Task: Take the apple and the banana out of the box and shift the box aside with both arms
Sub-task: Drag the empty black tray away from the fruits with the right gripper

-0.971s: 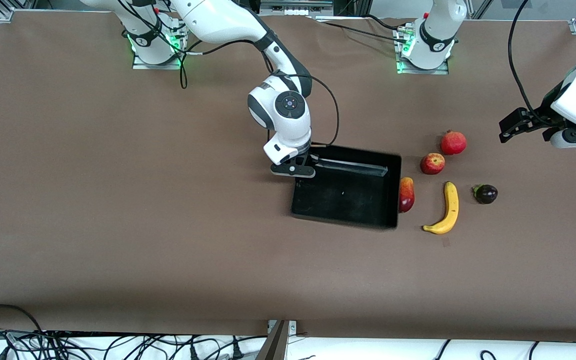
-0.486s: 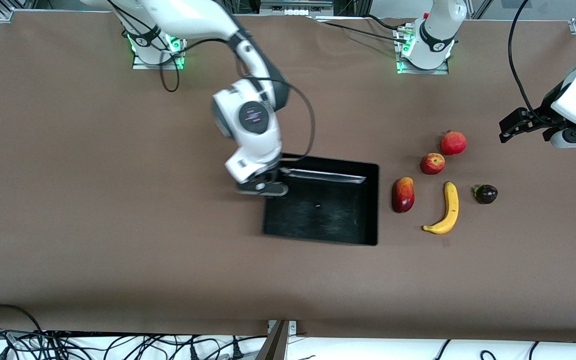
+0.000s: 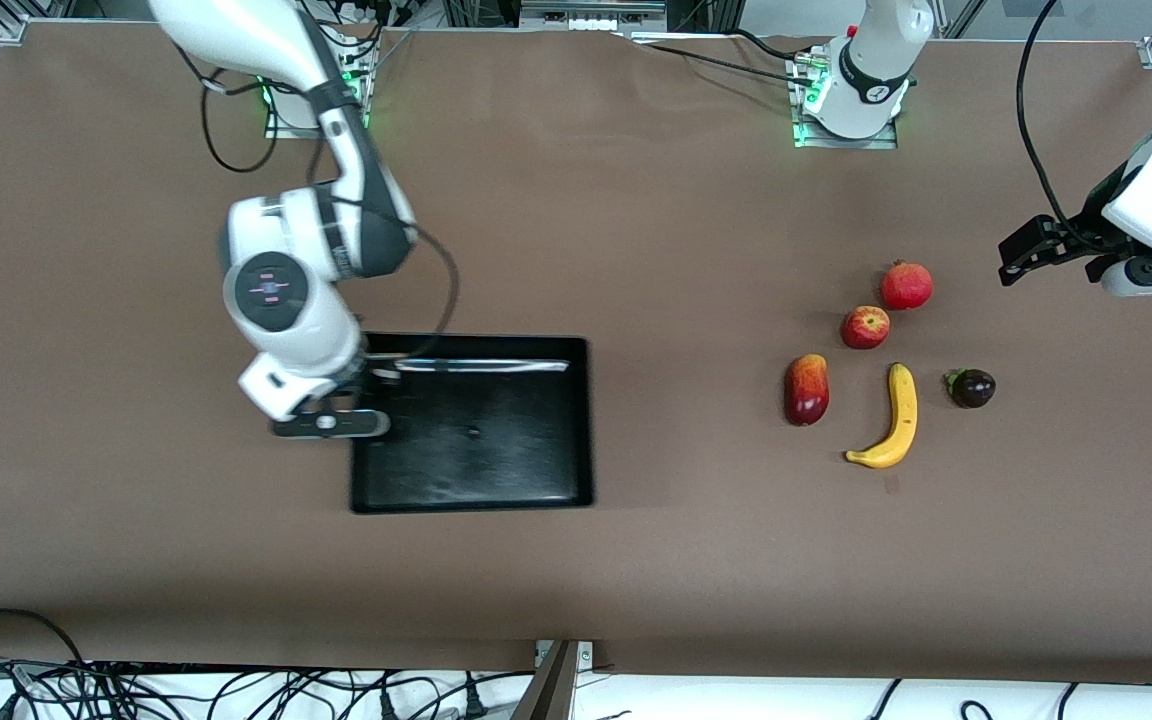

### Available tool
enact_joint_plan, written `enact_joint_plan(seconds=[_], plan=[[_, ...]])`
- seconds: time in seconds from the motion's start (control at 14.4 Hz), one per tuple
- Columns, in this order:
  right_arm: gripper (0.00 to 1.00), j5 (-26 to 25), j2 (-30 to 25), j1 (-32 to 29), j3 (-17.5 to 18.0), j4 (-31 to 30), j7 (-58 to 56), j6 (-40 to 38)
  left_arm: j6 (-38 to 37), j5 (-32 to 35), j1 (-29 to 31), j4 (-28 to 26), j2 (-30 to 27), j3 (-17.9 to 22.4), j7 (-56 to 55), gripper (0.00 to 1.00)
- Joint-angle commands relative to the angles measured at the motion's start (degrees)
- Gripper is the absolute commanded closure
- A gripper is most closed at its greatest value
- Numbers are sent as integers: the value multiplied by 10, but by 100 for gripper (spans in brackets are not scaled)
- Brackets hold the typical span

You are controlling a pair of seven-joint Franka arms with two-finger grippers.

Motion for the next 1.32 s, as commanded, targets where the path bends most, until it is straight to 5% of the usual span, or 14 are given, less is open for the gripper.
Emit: enact_joint_plan(seconds=[0.0, 0.35, 0.76, 1.25], plan=[[100, 15, -109, 9, -50, -184, -117, 104, -3, 9, 8, -5, -8, -9, 12, 0], [100, 84, -134, 3, -120, -301, -252, 178, -3, 9, 8, -5, -8, -9, 12, 0], [100, 161, -106, -87, -123, -344, -407, 219, -6, 9, 9, -5, -8, -9, 12, 0], [100, 218, -77, -107, -121, -358, -409, 237, -7, 9, 8, -4, -8, -9, 12, 0]])
